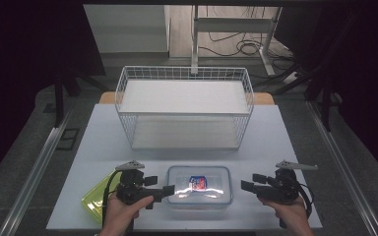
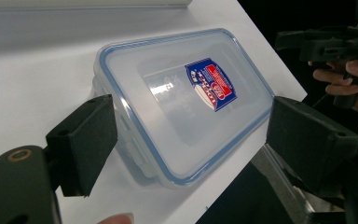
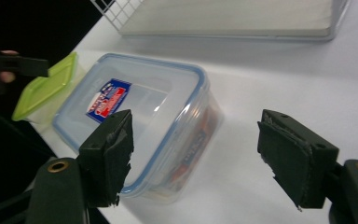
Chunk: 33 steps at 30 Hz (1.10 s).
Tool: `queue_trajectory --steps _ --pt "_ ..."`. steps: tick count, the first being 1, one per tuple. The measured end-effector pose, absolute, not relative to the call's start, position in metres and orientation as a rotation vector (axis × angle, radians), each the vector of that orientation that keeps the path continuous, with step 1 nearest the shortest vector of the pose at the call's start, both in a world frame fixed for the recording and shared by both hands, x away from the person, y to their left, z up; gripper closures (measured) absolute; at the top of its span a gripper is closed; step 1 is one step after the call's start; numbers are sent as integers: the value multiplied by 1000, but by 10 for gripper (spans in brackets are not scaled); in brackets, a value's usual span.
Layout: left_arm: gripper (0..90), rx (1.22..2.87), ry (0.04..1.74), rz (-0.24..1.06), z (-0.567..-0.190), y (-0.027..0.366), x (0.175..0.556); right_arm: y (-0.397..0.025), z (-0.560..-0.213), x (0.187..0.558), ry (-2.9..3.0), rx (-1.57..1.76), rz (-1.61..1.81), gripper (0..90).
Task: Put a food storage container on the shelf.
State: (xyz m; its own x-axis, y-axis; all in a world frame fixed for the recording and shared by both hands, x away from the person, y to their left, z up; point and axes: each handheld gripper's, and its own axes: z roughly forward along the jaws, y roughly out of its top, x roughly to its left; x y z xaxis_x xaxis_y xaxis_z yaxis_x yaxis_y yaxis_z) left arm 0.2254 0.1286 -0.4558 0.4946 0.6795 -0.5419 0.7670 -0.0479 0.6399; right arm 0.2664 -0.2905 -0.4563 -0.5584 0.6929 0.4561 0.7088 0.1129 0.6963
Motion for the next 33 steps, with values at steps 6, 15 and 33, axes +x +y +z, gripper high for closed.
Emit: queue_trajectory --steps 6,15,33 --pt "138 1744 1263 -173 -461 126 237 -285 -462 272 -2295 -1437 -1450 242" --pt "127 1724 1307 -263 -476 124 250 -276 -468 280 -2283 -1402 -1420 234" --pt "114 1769 1323 -342 -499 117 262 -275 -476 283 -2265 -1398 -1385 230"
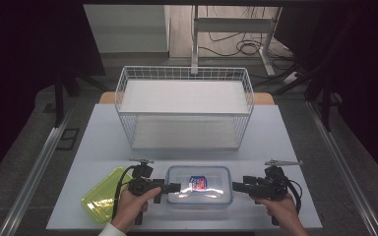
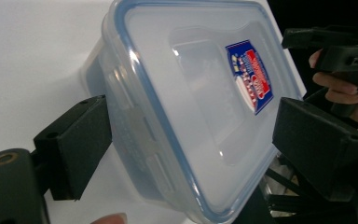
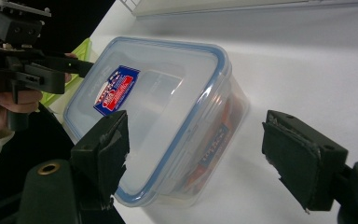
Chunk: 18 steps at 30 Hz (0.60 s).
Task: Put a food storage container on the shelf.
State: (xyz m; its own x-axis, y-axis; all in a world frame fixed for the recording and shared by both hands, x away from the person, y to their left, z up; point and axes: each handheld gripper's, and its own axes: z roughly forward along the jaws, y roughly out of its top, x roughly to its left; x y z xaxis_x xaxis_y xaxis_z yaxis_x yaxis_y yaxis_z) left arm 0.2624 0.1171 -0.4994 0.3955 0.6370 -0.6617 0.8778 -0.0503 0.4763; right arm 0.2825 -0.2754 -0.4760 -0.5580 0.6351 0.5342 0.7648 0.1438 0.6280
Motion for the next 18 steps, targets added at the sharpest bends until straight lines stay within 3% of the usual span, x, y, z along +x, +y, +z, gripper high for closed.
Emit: queue_trajectory --steps 18 --pt "143 1769 1339 -402 -514 116 268 -271 -482 284 -2269 -1386 -1352 225"
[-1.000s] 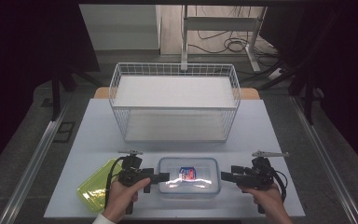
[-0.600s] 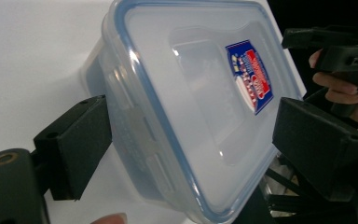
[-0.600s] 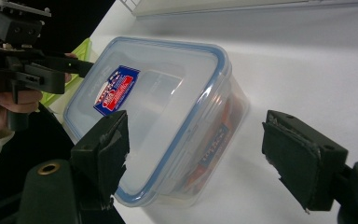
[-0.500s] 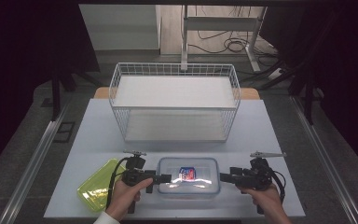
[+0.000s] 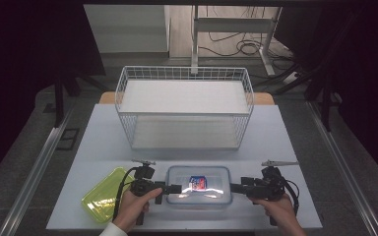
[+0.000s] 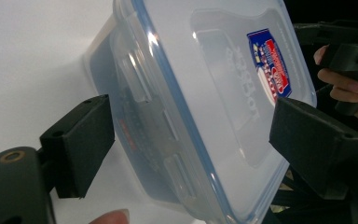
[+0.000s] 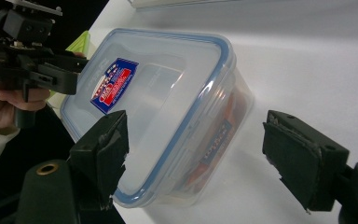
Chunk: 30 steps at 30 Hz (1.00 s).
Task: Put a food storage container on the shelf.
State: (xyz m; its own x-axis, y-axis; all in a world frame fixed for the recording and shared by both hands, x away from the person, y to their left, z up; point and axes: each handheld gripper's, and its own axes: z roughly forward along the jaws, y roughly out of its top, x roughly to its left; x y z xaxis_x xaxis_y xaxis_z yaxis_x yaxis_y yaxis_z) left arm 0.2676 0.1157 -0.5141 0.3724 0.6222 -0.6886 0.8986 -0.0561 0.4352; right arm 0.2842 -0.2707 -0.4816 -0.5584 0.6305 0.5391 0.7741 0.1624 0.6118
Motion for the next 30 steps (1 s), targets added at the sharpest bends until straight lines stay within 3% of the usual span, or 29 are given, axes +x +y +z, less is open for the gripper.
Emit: queue_trajectory --steps 17,30 --pt "276 1734 1346 -425 -514 119 267 -259 -497 290 -2169 -1394 -1292 198" --pt "302 1726 1357 -426 -513 119 266 -251 -512 297 -2031 -1394 -1234 257"
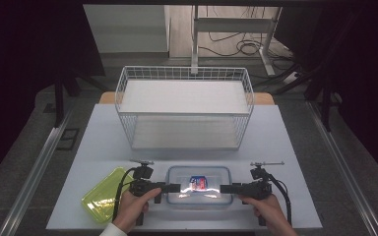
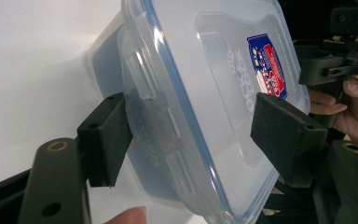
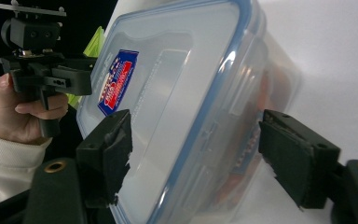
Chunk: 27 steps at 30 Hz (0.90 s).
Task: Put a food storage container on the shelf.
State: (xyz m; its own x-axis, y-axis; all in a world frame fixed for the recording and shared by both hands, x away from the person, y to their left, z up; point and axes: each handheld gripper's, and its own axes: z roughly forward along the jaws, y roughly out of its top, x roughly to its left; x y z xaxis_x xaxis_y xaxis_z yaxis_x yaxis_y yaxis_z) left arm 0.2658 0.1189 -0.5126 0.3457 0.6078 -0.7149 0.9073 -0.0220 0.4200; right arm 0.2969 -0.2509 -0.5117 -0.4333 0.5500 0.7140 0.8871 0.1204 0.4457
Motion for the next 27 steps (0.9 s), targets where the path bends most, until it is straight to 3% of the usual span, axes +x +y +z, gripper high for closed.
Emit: queue_trajectory --steps 9,16,27 --pt "303 1721 1367 -421 -512 118 265 -255 -513 297 -1964 -1420 -1234 316" --pt "310 1729 1354 -410 -511 119 264 -261 -510 295 -1948 -1421 -1264 424" --pt "322 1729 1351 -415 -511 120 264 -263 -511 296 -1943 -1408 -1267 441"
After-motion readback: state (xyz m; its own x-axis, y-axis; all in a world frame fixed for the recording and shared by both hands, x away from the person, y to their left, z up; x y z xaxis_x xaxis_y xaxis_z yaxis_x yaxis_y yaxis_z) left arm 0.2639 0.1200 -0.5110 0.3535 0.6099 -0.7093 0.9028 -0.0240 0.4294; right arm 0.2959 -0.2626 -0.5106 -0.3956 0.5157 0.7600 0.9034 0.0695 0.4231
